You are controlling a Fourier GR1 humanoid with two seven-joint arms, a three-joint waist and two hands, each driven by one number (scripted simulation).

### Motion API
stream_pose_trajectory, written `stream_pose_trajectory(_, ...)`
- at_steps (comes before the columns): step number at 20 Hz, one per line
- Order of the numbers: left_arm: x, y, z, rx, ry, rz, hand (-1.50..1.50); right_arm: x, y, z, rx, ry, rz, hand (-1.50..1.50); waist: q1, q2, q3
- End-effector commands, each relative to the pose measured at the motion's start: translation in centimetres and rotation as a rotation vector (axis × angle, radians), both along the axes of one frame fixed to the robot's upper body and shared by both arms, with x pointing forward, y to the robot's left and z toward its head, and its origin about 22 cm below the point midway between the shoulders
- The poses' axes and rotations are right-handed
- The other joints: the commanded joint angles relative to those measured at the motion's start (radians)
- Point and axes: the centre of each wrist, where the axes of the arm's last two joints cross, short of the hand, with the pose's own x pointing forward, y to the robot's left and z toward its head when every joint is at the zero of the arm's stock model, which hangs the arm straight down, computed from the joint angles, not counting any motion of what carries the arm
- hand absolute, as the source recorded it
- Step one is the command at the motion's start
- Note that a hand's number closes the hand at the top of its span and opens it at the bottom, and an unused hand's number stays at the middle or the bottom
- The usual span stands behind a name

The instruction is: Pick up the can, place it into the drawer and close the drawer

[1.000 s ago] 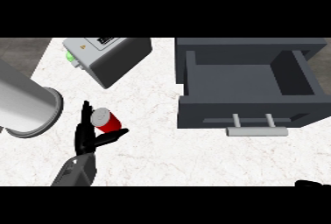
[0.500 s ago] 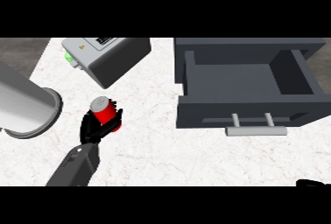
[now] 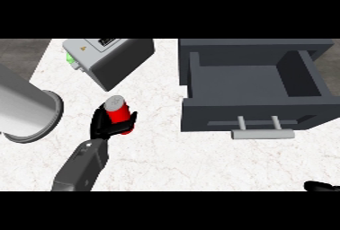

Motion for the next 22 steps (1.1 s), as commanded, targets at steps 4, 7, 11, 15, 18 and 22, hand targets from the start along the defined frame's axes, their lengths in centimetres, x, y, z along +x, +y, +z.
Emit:
stream_pose_trajectory(4, 1.8, -1.8, 1.8, -0.037, -0.075, -0.082, 1.5, -0.5, -0.4, 1.2, -0.01, -0.005, -0.03, -1.5, 0.008, -0.004, 0.001)
stream_pose_trajectory(7, 2.4, -1.6, 2.3, -0.069, -0.058, -0.119, 1.5, -0.9, 0.8, -0.4, 0.0, -0.008, -0.013, -1.5, 0.004, -0.002, 0.001)
stream_pose_trajectory(11, 5.2, -5.2, 6.6, -0.037, -0.067, -0.163, 1.5, -1.2, -0.8, -0.3, -0.016, -0.007, -0.048, -1.5, 0.014, -0.009, 0.002)
stream_pose_trajectory(15, 7.2, -6.7, 10.4, 0.019, -0.136, -0.205, 1.5, 0.8, 0.9, -0.6, -0.008, -0.02, -0.046, -1.5, 0.021, -0.007, 0.002)
stream_pose_trajectory(18, 8.0, -7.7, 13.6, 0.039, -0.118, -0.236, 1.5, -1.2, -0.6, 1.3, -0.018, -0.01, -0.046, -1.5, 0.014, -0.009, 0.002)
stream_pose_trajectory(22, 7.8, -10.7, 17.4, 0.034, -0.138, -0.264, 1.5, 0.0, 0.4, 1.0, -0.036, -0.005, -0.059, -1.5, 0.017, -0.008, 0.001)
